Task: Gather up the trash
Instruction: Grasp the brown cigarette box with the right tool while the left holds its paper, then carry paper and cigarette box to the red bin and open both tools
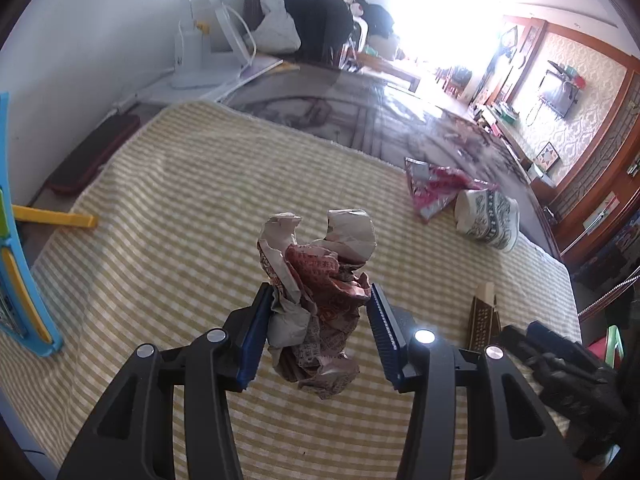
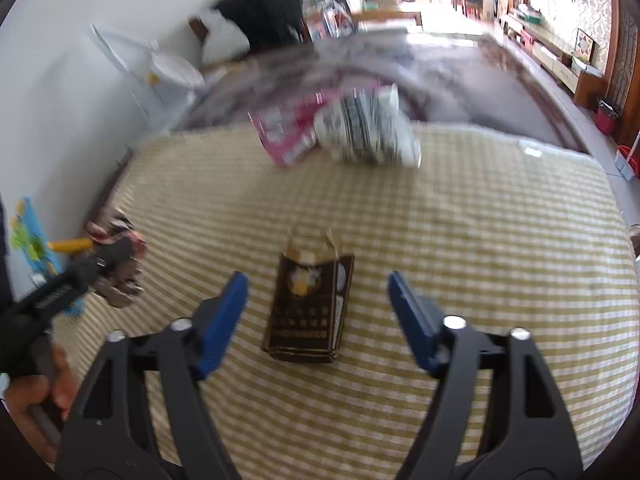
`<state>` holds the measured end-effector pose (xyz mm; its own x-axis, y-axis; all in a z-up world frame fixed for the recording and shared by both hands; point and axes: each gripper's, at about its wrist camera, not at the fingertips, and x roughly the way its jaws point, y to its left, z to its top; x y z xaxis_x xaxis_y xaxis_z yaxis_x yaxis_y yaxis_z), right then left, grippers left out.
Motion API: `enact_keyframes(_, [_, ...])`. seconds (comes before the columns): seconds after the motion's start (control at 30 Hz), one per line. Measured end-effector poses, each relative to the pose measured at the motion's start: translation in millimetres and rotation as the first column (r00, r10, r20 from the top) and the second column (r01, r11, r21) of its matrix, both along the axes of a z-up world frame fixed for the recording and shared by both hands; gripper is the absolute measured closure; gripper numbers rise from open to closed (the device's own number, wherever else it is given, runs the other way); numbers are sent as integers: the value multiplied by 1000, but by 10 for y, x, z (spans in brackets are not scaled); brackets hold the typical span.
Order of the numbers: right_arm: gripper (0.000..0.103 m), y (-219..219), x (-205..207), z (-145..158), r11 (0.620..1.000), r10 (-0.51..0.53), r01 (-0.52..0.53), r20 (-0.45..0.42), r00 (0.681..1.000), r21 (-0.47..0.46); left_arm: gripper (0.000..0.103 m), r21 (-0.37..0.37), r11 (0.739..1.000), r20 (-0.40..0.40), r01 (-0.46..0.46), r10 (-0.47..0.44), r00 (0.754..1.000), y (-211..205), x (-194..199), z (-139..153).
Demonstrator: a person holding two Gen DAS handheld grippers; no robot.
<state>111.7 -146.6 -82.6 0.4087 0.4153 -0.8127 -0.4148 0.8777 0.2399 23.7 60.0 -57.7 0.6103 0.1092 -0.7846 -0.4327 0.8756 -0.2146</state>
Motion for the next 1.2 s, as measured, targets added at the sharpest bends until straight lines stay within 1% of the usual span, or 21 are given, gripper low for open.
enact_keyframes(0.03, [25,42,12,-72,1000,4,-5,-19,1000,-15,57,-7,1000,2,-2,2,1000,14,-2,-6])
enact_keyframes(0.13, [25,115,13,-162,1000,11,-12,-43,999,-25,57,-6,1000,8,-2,2,1000,24,-7,-1])
enact_keyframes(0.3, [25,196,-14,-195,997,24,-25,-12,1000,-76,57,-15,1000,14,7,-7,1000,-5,7,3])
enact_keyframes(0.5, [25,218,-30,-228,995,27,-27,-6,1000,-91,56,-21,1000,18,14,-13,1000,-11,13,17])
enact_keyframes(0.6, [22,249,-31,-238,994,38,-37,2,999,-101,56,-26,1000,18,14,-14,1000,-5,14,19])
enact_keyframes(0.73, [23,266,-66,-239,990,54,-51,20,998,-135,56,-34,999,17,16,-16,1000,2,18,13])
enact_keyframes(0.77, [25,285,-77,-239,987,61,-56,30,998,-151,56,-35,999,17,16,-16,1000,4,19,12])
enact_keyframes(0.83, [51,335,-111,-221,978,81,-67,64,995,-196,56,-38,999,18,15,-15,1000,5,22,11])
enact_keyframes(0.87, [53,348,-121,-211,976,90,-73,71,993,-206,56,-39,999,18,14,-14,1000,8,22,9])
enact_keyframes(1.0, [54,336,-143,-157,979,105,-91,69,992,-180,56,-37,999,19,16,-15,1000,1,24,9])
enact_keyframes(1.2, [54,94,-166,227,995,73,-63,128,989,-84,56,-18,1000,13,12,-11,1000,-5,22,13])
